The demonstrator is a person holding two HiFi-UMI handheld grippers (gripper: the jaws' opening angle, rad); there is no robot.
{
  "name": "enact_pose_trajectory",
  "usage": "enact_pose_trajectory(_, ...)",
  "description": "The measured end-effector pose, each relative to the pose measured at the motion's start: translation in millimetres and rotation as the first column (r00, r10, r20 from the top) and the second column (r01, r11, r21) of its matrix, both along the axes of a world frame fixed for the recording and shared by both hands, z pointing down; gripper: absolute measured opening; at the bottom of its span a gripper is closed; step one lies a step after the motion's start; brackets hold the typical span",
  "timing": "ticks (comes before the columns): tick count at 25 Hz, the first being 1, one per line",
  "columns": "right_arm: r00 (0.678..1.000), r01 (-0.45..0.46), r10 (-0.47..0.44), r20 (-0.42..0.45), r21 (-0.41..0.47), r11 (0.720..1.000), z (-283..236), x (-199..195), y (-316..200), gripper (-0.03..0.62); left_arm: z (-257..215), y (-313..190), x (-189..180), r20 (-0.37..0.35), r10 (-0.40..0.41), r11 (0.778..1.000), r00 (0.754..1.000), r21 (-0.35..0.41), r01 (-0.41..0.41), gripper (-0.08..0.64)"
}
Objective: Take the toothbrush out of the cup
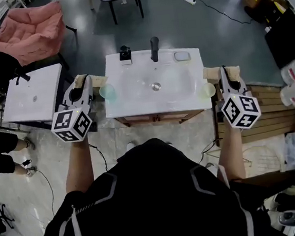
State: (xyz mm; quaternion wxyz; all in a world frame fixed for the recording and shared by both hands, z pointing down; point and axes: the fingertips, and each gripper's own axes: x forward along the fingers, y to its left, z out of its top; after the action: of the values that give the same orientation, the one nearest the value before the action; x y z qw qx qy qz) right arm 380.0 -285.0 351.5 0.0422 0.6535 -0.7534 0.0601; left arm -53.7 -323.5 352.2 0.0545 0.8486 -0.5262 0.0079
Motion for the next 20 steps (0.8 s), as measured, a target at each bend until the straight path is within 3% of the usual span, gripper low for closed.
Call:
enact_pose_trajectory(15, 0.998, 0.048, -0.049, -0.033, -0.014, 0.999, 1, -13, -15, 0.014, -9, -3, 8, 0.048, -0.042, 0.999, 0.998, 0.007, 0.042, 0.028)
enact_pose_trajectory(20, 0.999, 0.025, -0.026, -0.038, -0.018, 1.000, 1, -8, -17, 0.012, -13, -5, 7, 0.033, -0.045, 0.999, 0.998, 0.014, 0.044, 0.025)
